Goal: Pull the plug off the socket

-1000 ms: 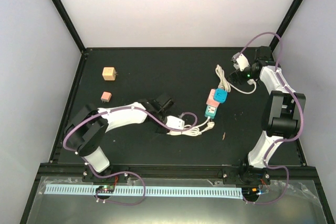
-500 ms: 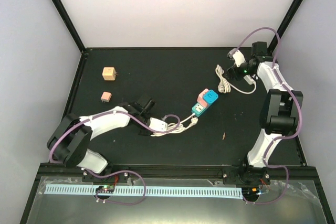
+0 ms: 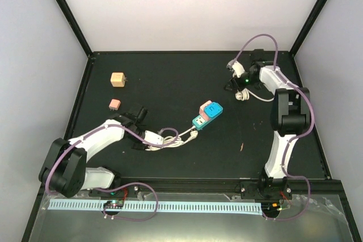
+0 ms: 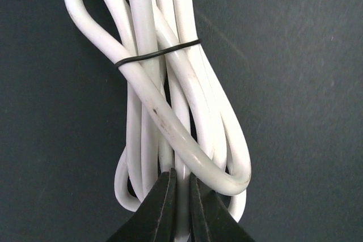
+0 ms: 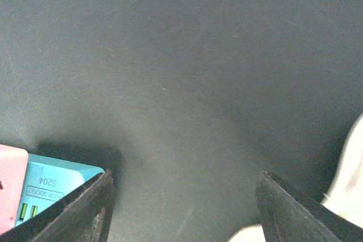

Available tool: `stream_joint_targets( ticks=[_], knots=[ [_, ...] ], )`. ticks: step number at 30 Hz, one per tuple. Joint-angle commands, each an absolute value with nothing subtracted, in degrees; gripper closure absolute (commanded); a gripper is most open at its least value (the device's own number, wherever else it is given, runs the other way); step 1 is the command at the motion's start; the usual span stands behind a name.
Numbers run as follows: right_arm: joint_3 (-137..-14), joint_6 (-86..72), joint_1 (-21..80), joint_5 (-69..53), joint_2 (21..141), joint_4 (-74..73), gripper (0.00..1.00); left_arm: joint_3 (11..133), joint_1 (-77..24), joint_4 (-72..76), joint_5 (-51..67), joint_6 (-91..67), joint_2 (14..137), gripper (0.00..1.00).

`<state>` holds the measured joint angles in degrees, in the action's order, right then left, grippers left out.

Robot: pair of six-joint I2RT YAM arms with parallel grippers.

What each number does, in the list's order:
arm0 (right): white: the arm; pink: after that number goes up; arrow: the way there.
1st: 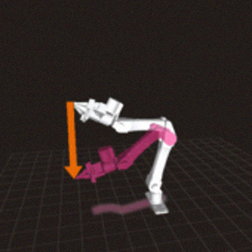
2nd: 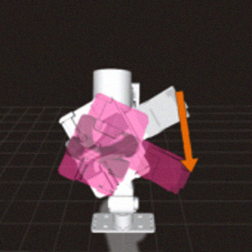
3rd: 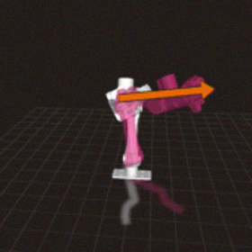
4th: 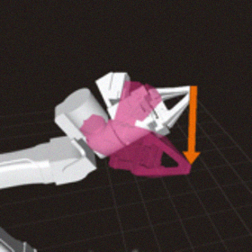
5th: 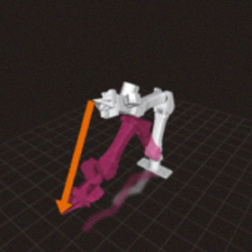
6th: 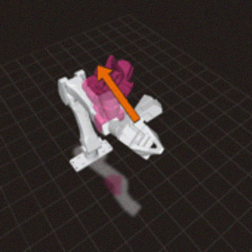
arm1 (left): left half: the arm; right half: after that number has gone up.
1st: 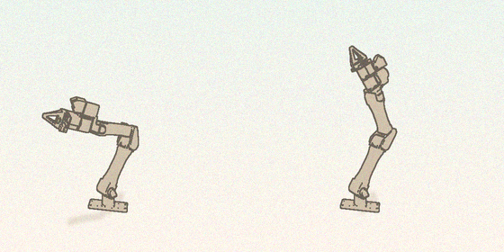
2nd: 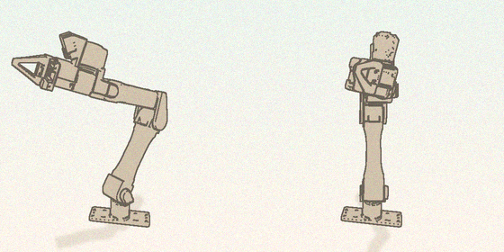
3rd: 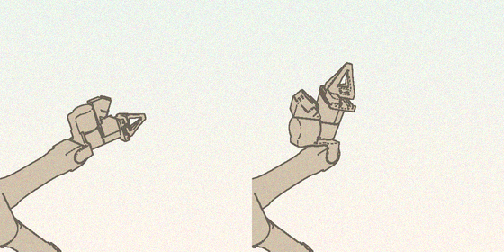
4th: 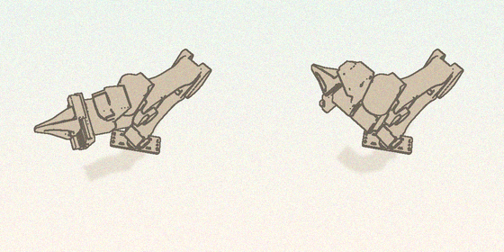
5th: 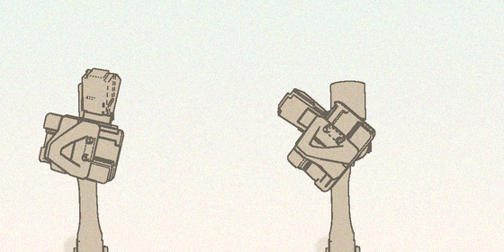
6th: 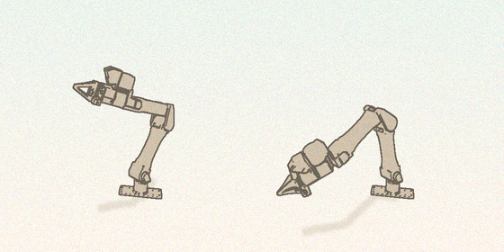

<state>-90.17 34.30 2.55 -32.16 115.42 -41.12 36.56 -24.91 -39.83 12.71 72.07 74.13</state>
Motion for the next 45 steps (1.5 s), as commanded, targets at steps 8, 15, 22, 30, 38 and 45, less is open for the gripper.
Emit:
stream_joint_targets(
  ticks=[8,15,22,30,38,45],
  knots=[
    [-95.23,31.65,10.62,-31.51,123.11,-42.9,0.44,36.88,-14.37,-45.92,9.19,79.17,77.59,0.97],
    [-98.96,30.59,11.8,-30.97,126.26,-47.69,0.49,39.47,-13.62,-46.13,11.64,77.3,77.64,0.77],
    [-97.39,30.85,11.94,-32.18,126.87,-52.77,0.51,43.82,-13.29,-49.83,15.37,75.2,76.28,0.46],
    [-93.3,33.64,12.0,-34.77,125.55,-56.69,0.52,52.19,-12.01,-53.12,27.67,69.51,74.47,0.2],
    [-90.5,35.87,12.19,-36.38,124.51,-60.92,0.54,56.86,-10.64,-49.56,36.57,61.09,71.52,0.01],
    [-86.33,37.31,12.83,-39.0,122.7,-63.53,0.54,56.25,-9.71,-37.17,42.89,45.52,67.79,0.01]
  ],
)
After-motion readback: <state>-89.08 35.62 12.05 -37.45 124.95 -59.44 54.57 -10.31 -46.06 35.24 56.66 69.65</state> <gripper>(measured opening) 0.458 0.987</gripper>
